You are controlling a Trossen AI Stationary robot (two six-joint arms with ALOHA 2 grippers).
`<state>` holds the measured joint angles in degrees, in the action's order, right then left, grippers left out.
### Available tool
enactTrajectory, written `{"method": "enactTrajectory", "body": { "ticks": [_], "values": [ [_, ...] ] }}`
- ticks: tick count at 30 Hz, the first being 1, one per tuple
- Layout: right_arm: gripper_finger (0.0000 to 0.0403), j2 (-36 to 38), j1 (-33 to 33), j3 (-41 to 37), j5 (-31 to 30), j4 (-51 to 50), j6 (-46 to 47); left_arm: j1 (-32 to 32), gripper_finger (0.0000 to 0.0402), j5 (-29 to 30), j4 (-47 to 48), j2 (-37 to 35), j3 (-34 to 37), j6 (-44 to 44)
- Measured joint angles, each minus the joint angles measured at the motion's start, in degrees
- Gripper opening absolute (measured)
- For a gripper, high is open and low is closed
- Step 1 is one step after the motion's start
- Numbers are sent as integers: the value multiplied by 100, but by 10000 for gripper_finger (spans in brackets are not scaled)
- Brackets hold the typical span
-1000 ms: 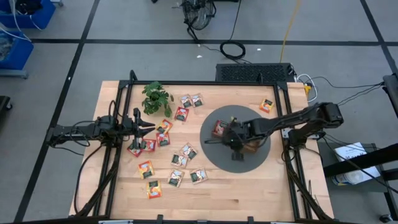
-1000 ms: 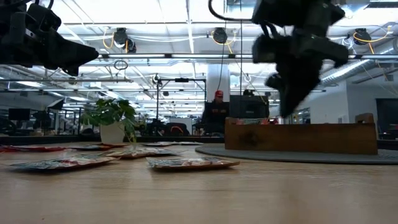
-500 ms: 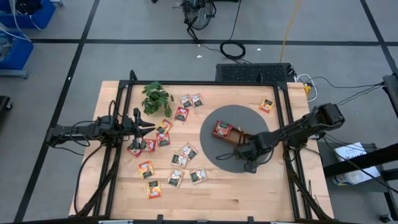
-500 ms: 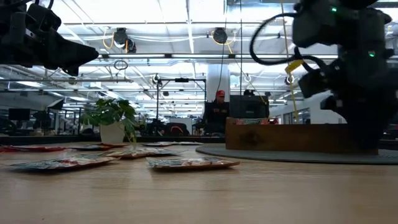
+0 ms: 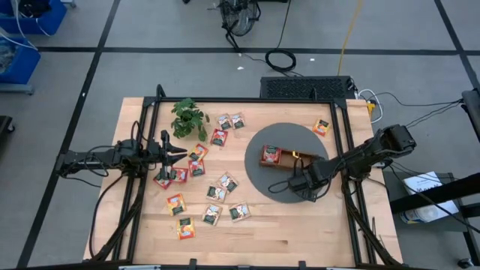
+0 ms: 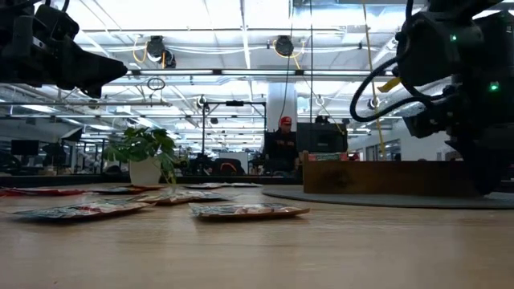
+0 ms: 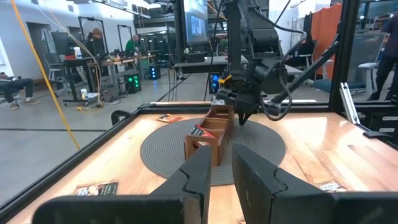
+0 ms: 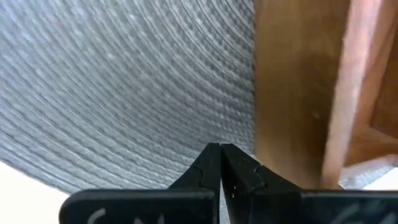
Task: Pick & Place Tea
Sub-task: Put the yellow tea bag into the middle section of the wooden organizer
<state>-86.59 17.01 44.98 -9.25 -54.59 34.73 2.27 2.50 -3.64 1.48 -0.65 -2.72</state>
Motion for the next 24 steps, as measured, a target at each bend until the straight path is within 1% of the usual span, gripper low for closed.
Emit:
{"method": "enactTrajectory", "body": {
  "ticks": [3, 6, 9, 12, 14, 15, 17, 20, 24],
  "values": [
    [0, 0, 85, 16, -56, 55, 0, 0, 72, 0, 0, 2, -2, 0],
    [0, -2, 233, 199, -156, 111, -208, 0, 72, 0, 0, 1, -2, 0],
    [0, 12, 348, 602, -540, 415, -556, 0, 72, 2, 0, 2, -1, 0],
    [0, 15, 375, 962, -1073, 1217, -1288, 0, 72, 0, 0, 2, -2, 0],
    [0, 20, 327, 1070, -1448, 2114, -1928, 1, 72, 1, 0, 2, -2, 0],
    [0, 20, 273, 1072, -1539, 2613, -2264, 0, 72, 0, 0, 1, 1, 0],
    [2, 20, 95, 1041, -1568, 3531, -2967, 1, 72, 1, 0, 2, -2, 0],
    [18, 20, -274, 961, -1294, 4458, -3656, 2, 72, 0, 0, 2, 0, 0],
    [53, 74, -685, 953, -1173, 4532, -3831, 0, 72, 0, 0, 1, -2, 0]
  ]
}}
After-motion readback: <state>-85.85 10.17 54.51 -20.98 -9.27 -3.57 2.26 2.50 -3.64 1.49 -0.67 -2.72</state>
